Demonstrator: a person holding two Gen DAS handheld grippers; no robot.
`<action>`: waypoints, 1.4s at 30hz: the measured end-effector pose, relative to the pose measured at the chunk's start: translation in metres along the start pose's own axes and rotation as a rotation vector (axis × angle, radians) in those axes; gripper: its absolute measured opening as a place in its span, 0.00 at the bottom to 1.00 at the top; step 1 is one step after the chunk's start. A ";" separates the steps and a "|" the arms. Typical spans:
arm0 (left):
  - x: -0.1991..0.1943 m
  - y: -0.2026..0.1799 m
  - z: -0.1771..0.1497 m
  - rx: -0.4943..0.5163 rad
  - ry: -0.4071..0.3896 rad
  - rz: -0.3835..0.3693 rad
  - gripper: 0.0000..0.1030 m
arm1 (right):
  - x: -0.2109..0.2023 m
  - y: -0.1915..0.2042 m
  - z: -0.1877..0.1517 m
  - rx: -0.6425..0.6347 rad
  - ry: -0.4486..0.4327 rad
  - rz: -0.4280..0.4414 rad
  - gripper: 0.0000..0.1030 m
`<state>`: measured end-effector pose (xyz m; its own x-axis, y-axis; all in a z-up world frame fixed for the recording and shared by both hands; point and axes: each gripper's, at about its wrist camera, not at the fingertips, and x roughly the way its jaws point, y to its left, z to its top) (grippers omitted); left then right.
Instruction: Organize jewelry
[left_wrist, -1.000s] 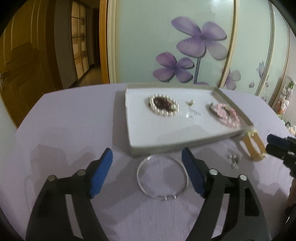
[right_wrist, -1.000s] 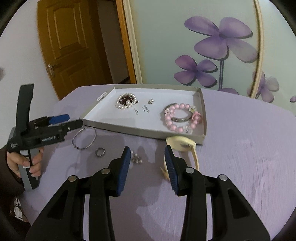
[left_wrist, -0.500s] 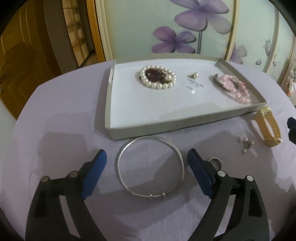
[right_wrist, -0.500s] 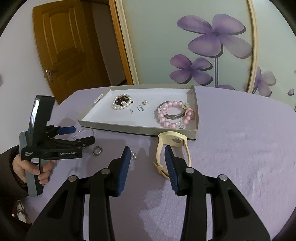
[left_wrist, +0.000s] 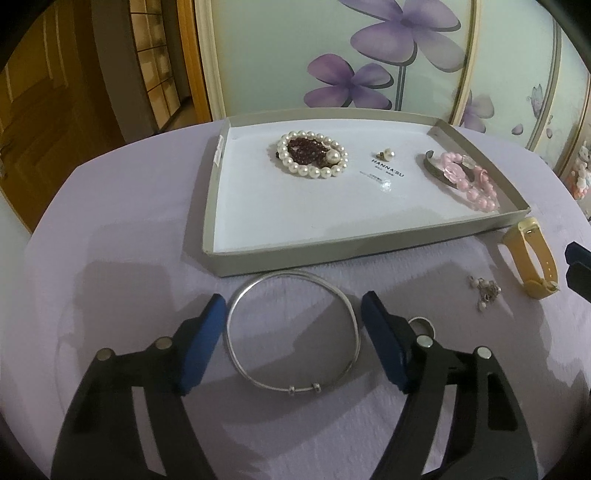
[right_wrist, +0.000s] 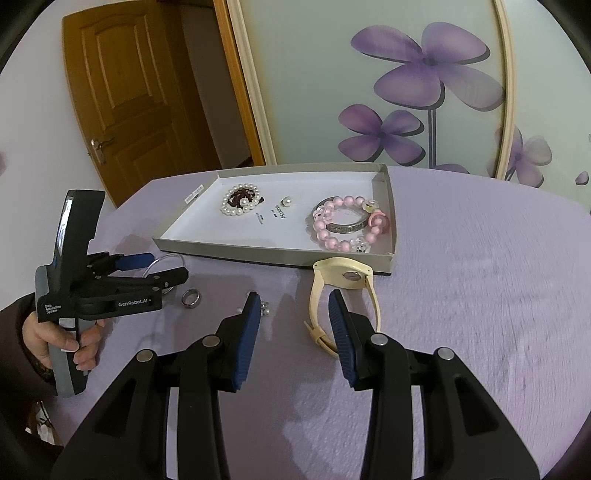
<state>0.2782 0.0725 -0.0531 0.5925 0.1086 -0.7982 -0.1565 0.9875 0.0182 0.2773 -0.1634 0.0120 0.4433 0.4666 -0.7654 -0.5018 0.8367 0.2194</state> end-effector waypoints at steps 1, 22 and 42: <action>0.000 0.000 0.000 -0.001 0.000 0.001 0.74 | 0.000 0.000 0.000 -0.001 0.000 0.000 0.39; -0.029 0.024 0.018 -0.093 -0.080 -0.081 0.05 | 0.006 -0.012 -0.002 0.021 0.008 -0.069 0.65; -0.025 -0.003 -0.015 0.093 -0.003 -0.063 0.79 | 0.009 -0.015 -0.001 0.022 0.013 -0.059 0.66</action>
<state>0.2517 0.0655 -0.0423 0.6009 0.0459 -0.7980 -0.0448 0.9987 0.0238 0.2875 -0.1721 0.0013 0.4618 0.4130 -0.7849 -0.4588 0.8686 0.1872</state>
